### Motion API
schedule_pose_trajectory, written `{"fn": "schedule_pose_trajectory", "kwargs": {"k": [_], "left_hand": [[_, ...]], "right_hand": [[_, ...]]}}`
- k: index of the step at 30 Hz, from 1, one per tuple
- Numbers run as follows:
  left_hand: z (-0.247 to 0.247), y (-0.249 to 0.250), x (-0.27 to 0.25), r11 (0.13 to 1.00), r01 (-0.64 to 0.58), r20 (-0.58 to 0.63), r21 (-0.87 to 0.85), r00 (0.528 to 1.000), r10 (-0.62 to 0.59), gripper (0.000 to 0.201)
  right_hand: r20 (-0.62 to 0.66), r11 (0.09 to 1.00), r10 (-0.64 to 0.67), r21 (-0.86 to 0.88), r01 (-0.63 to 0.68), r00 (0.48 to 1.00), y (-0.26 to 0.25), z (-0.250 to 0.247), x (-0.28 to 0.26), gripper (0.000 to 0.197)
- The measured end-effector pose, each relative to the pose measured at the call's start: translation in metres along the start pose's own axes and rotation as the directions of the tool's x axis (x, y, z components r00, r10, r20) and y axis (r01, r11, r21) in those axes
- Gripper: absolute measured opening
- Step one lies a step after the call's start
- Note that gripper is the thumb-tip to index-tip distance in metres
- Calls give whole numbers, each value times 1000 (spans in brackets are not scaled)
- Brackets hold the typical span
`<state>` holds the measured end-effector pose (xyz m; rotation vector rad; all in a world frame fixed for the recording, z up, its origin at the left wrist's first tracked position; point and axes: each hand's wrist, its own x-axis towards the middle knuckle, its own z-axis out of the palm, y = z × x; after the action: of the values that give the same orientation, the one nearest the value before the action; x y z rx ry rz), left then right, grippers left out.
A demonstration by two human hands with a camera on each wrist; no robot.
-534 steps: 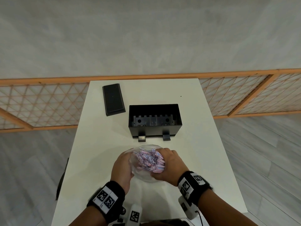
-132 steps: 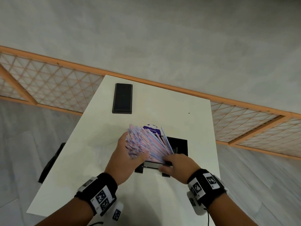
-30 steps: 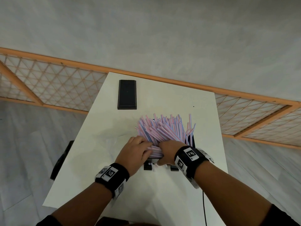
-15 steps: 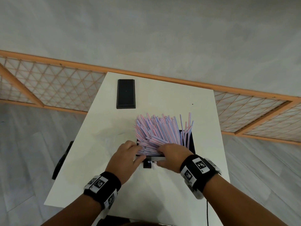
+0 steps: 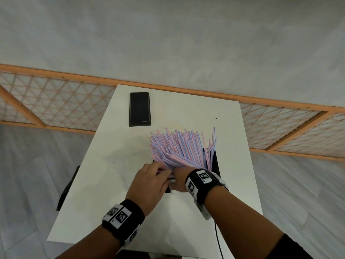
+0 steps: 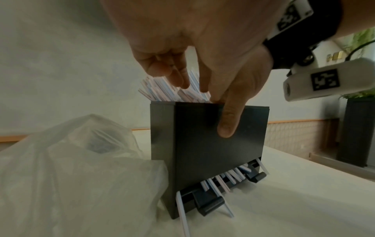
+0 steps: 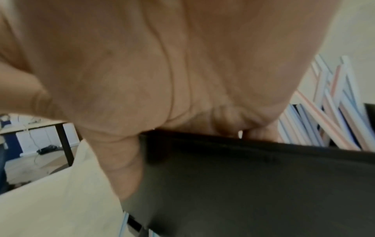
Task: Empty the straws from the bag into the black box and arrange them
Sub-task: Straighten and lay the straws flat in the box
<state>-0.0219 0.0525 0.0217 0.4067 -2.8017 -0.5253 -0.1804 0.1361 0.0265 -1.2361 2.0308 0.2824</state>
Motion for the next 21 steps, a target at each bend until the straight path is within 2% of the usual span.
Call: {"fn": "schedule_pose_trajectory", "kwargs": {"k": [3,4,6,9,12,14,16,18,21], "left_hand": [[10,-3,2,998,8,43,57,999,-10,5],[12,-5,3,997,16,45,75,999,-19,5],[13,-7,6,993,-18,73,120,997,9,8],[9,-9,13,964,-145,141,224,983,115,7],[5,-13,20,967,-154,216,205,970,109,23],[0,-11,24,969,-135,215,208,973,89,19],[-4,-9,23,972,-100,179,211,982,62,13],[-6,-9,20,979,-52,143,197,990,24,19],[0,-12,16,973,-111,157,202,984,79,12]], "right_hand": [[-43,1000,13,-13,-13,999,3,-1,6,28],[-55,1000,14,-13,-15,998,4,-2,5,31],[-80,1000,-1,-12,0,997,5,-7,-1,32],[-124,999,-39,12,41,991,6,-15,-18,29],[-171,998,-65,12,68,983,4,-21,-35,27],[-188,997,-81,-5,82,979,1,-22,-44,29],[-157,996,-88,-23,85,984,-3,-20,-47,27],[-108,997,-71,-18,69,992,-6,-17,-44,23],[-46,997,-74,-25,73,996,-10,-15,-32,31]]}}
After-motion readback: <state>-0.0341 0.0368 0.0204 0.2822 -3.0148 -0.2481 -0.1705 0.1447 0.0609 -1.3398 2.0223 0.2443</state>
